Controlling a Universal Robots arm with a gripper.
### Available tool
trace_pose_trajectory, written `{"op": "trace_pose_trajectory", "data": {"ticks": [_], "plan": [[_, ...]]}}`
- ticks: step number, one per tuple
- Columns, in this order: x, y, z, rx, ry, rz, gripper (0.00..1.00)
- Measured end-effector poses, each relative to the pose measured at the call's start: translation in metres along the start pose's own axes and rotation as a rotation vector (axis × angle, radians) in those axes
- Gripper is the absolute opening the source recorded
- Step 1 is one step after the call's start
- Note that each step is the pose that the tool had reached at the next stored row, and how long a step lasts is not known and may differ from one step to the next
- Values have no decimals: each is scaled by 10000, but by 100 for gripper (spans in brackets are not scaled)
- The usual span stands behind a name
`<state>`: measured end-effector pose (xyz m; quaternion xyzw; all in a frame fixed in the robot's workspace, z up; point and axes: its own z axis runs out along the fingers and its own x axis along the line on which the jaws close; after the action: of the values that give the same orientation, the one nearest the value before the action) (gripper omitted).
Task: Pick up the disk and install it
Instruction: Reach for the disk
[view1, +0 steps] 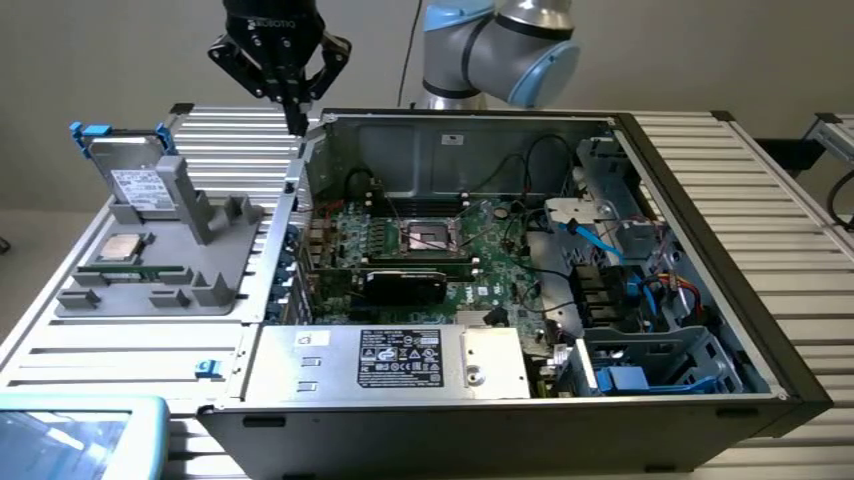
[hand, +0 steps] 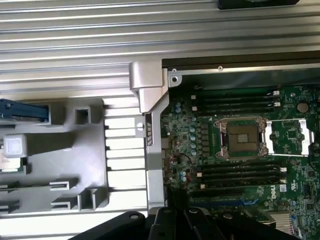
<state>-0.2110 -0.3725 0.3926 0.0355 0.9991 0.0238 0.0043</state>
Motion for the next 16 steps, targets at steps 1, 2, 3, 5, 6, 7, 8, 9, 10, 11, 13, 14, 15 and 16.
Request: {"op": "trace_pose_trajectory", "data": {"ticks": [1,2,3,5,6,7,8,9,10,11,13,14,15,16], "plan": [[38,17,1,4,14,2,11],[76,35,1,9,34,3,11],[115,53,1,16,59,2,11],[196,88,3,27,111,6,11],[233,103,3,33,136,6,11],[272,119,4,38,162,8,11],[312,136,5,43,187,10,11],[352,152,6,48,211,11,11],[392,167,6,55,236,11,11],[433,182,6,62,258,13,11],[521,214,8,74,299,13,11],[563,229,9,80,318,15,11],[606,244,9,86,337,18,11],[648,259,10,93,355,17,11]]}}
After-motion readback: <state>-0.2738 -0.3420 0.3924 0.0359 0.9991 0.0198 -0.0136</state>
